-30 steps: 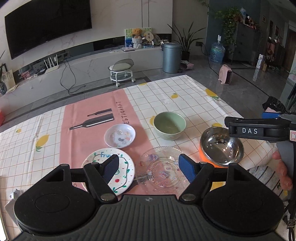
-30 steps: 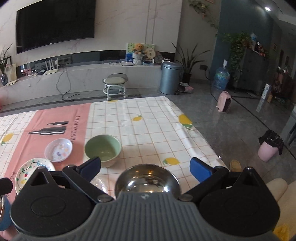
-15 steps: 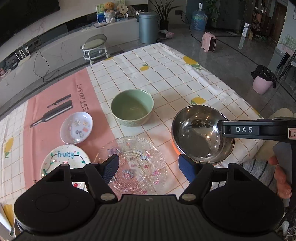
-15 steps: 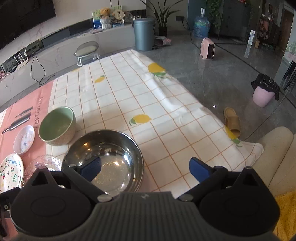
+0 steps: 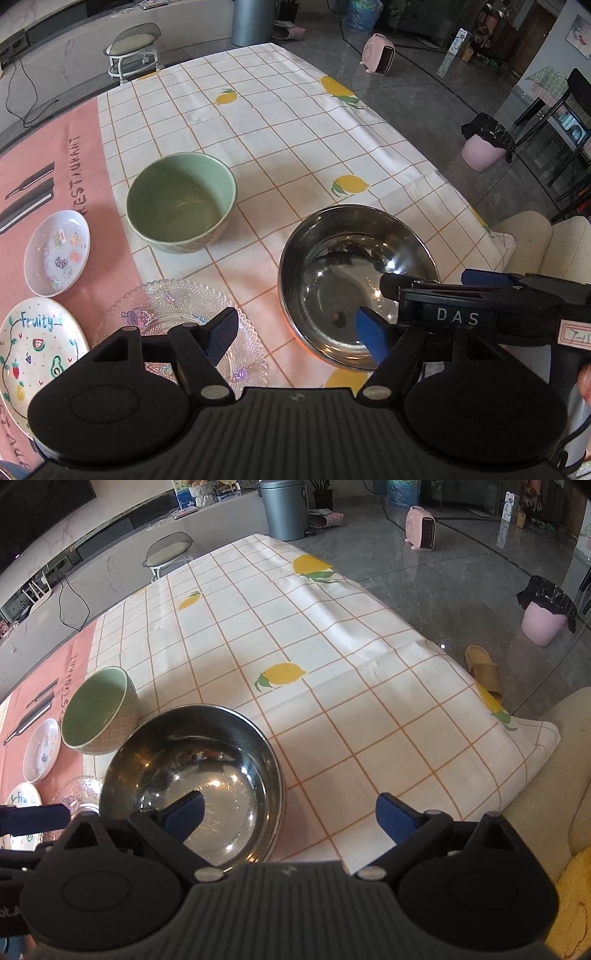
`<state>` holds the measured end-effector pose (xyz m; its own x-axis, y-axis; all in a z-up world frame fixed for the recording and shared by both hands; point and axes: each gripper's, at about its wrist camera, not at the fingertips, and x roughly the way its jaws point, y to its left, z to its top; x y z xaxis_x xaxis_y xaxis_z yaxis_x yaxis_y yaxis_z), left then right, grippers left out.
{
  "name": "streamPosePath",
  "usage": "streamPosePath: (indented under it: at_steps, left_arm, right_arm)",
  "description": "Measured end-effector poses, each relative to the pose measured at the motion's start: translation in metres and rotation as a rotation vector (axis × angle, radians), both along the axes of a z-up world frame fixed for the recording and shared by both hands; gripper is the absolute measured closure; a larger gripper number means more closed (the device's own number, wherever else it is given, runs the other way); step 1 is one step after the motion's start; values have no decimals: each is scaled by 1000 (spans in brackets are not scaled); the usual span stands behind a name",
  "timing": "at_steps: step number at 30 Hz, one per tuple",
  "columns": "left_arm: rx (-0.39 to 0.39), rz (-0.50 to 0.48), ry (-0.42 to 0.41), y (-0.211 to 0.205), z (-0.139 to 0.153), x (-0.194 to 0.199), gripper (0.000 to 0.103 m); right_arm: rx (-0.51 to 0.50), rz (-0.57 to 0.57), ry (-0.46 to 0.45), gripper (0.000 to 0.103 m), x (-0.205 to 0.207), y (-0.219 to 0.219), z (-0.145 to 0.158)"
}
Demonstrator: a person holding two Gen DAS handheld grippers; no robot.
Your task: Organize plates and bowls
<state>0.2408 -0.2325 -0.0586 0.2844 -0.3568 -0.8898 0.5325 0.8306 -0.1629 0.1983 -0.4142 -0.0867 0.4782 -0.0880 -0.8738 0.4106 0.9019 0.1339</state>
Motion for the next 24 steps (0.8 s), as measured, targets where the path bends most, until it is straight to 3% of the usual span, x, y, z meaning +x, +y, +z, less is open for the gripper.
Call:
streamPosePath:
  at_steps: [9, 11, 13, 15, 18, 21, 24]
  left_arm:
    - [91, 17, 27, -10, -27, 12, 31]
    - [124, 15, 36, -14, -34, 13, 42]
    - [100, 15, 62, -14, -38, 13, 52]
    - [90, 23, 72, -15, -37, 13, 60]
    - [80, -3, 90, -19, -37, 11, 78]
    - [100, 9, 84, -23, -37, 8, 82]
    - [122, 1, 77, -26, -36, 5, 82]
  right_arm:
    - [-3, 18, 54, 33, 9, 2, -12]
    - [-11, 28, 61, 37, 11, 4, -12]
    - [-27, 31, 74, 46, 14, 6, -14]
    - [-37, 43, 99, 64, 16, 8, -17]
    - [-26, 79, 94, 75, 17, 11, -18]
    - [-17, 91, 79, 87, 16, 13, -17]
    - [-4, 84, 71, 89, 15, 10, -16]
